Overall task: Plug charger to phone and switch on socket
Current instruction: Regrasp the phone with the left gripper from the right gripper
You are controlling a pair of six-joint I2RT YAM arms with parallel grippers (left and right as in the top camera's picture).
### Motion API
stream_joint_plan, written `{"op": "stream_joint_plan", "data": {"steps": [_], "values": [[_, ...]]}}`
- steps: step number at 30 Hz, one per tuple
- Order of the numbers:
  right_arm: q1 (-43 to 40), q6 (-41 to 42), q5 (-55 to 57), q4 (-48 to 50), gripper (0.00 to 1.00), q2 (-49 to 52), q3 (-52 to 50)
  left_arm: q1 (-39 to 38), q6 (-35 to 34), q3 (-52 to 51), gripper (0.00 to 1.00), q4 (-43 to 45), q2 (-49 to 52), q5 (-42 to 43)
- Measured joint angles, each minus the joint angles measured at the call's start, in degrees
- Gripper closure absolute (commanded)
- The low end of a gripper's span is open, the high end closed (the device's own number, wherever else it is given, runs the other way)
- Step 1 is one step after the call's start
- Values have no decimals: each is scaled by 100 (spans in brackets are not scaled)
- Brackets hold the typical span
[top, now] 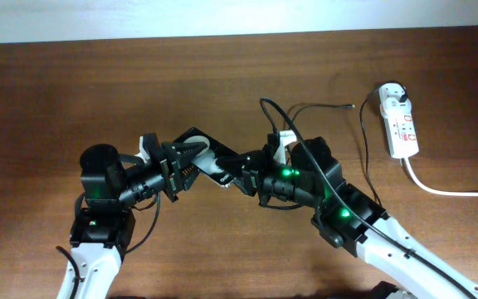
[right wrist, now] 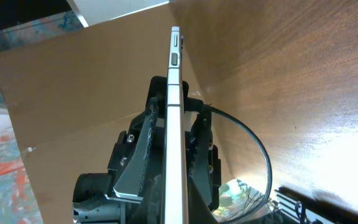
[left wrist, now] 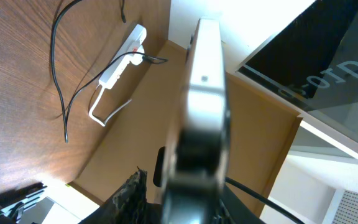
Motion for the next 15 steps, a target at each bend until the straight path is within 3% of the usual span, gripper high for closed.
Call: {"op": "stream_joint_plan", "data": {"steps": [8,15], "values": [[17,251,293,46,96,164,0,0,-17,0,74,0,0,46],[153,402,238,734,96,612,-2,0,-20,0,75,0,0,63]]}}
